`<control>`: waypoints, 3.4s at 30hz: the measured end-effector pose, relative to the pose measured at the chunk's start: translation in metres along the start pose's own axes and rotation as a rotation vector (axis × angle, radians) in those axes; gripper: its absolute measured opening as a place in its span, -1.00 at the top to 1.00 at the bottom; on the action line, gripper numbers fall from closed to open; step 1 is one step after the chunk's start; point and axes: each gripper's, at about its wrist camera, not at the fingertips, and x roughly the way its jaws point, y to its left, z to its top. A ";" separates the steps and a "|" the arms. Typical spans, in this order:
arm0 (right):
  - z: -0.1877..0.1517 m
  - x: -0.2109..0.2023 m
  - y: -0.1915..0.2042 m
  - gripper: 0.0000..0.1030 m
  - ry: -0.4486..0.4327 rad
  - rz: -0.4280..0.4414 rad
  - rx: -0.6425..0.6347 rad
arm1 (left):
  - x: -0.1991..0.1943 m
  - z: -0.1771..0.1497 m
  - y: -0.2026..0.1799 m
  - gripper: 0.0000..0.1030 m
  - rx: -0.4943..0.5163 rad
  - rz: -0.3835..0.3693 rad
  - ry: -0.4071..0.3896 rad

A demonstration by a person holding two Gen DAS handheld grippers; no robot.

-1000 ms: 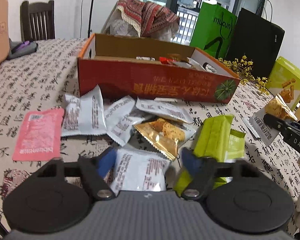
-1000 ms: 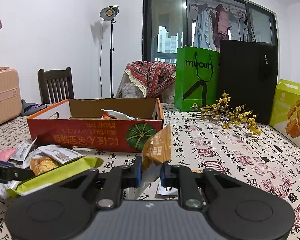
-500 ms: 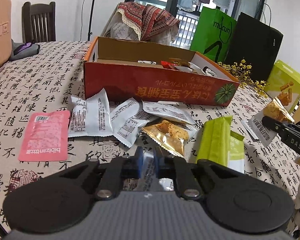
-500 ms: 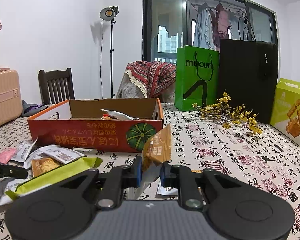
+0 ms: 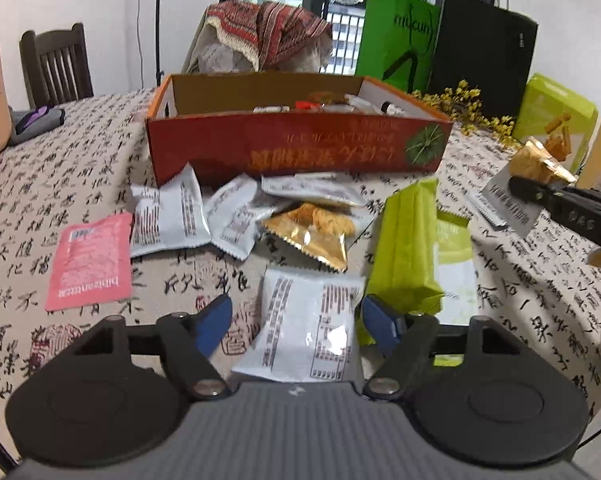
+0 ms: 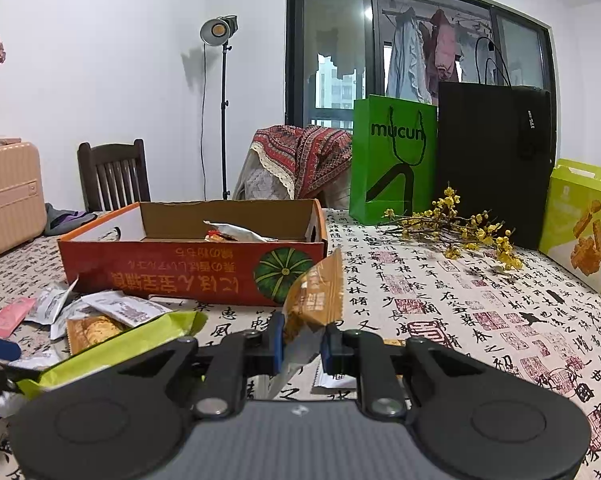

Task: Organize snacks
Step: 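Grasp a white packet with the left gripper while right gripper holds cookie packet, then carry both packets into the box and open both grippers, then withdraw both tools from the box toward the snack pile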

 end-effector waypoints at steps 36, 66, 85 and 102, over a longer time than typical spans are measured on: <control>0.106 0.041 0.023 0.67 -0.166 0.072 0.032 | -0.010 0.126 -0.008 0.14 -0.086 0.012 -0.350; 0.098 0.192 0.036 0.60 0.022 0.104 0.086 | 0.115 0.164 0.041 0.06 -0.208 0.178 -0.266; 0.102 0.175 0.031 -1.00 0.026 0.080 0.053 | 0.088 0.162 0.035 -1.00 -0.206 0.209 -0.365; 0.134 0.111 0.027 -1.00 -0.013 0.058 0.015 | 0.018 0.169 0.015 -1.00 -0.199 0.159 -0.424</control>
